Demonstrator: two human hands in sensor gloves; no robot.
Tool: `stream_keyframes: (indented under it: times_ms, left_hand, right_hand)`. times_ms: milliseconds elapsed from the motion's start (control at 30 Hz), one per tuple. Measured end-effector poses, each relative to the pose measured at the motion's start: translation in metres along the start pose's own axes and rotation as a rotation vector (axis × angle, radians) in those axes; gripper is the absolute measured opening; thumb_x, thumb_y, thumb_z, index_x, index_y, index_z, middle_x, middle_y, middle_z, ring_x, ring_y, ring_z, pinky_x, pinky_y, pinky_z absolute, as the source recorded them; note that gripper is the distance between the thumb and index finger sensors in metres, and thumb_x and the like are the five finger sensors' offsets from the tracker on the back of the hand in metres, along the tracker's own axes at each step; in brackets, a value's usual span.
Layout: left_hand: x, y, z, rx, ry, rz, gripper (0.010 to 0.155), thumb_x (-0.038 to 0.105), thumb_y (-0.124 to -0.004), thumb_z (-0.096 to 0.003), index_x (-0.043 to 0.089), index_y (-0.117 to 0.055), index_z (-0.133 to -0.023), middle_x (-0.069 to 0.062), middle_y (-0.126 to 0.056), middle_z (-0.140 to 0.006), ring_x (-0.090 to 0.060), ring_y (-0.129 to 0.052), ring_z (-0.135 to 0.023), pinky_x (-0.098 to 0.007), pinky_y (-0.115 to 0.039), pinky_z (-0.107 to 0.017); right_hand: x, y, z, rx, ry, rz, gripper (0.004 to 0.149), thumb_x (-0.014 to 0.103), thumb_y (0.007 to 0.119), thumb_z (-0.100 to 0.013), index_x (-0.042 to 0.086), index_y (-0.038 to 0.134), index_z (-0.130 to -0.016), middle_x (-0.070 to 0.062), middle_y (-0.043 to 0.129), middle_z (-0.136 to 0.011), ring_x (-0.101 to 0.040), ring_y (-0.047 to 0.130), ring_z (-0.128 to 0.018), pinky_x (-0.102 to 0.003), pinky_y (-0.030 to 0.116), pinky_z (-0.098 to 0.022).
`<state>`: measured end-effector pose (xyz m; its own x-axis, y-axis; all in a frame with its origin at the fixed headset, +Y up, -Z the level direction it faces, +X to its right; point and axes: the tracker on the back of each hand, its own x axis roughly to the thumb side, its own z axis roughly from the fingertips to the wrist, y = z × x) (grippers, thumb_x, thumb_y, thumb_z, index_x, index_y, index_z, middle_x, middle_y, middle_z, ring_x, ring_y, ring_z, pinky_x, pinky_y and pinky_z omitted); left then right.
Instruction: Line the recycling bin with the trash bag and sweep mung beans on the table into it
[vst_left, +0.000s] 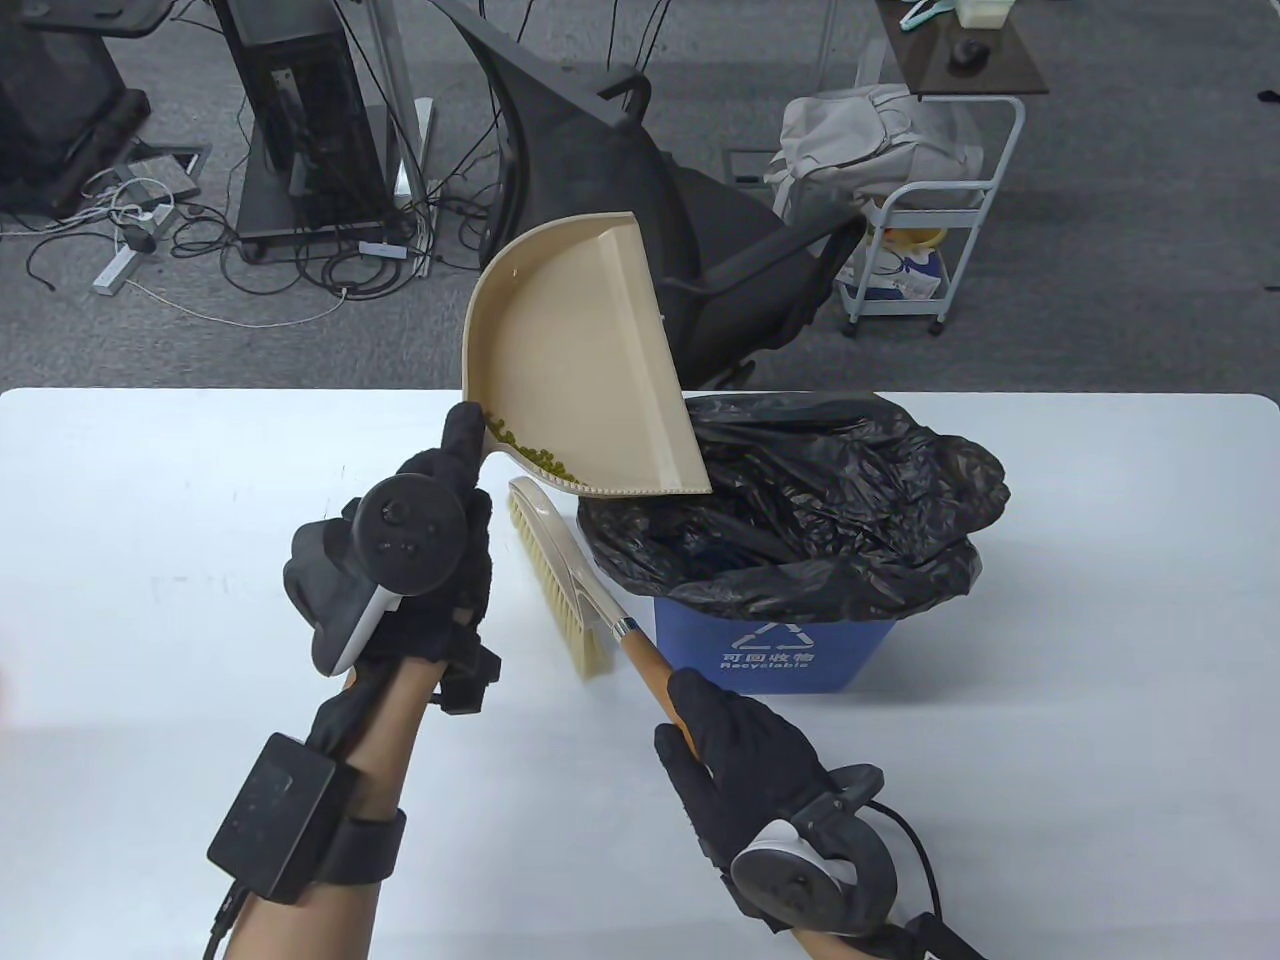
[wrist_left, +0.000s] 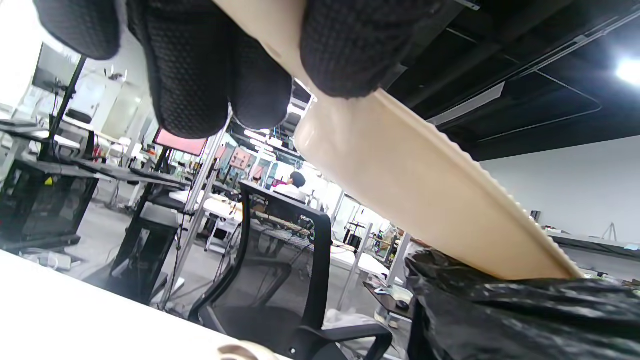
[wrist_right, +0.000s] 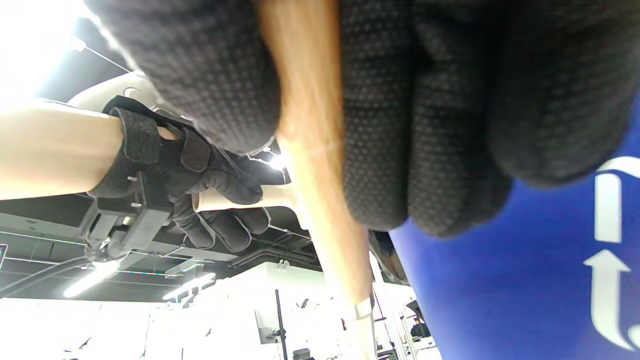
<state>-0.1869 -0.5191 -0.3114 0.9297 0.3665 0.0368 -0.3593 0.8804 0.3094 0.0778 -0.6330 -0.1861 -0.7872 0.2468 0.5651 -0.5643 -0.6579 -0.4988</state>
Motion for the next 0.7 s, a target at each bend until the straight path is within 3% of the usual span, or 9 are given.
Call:
stream_keyframes:
  times_ms: [700]
  left_hand:
    - [0.016, 0.002, 0.009, 0.136, -0.058, -0.156, 0.067, 0.021, -0.083, -0.0519, 0.026, -0.057, -0.113, -0.022, -0.086, -0.102, -0.057, -0.091, -0.084, -0.082, -0.059, -0.065]
  right_hand:
    - [0.001, 0.003, 0.002, 0.012, 0.009, -0.028, 0.053, 0.034, 0.088, -0.046, 0.0, 0.089, -0.086, -0.026, 0.106, -0.059, -0.043, 0.11, -0.045, -0.052, 0.093, -0.031]
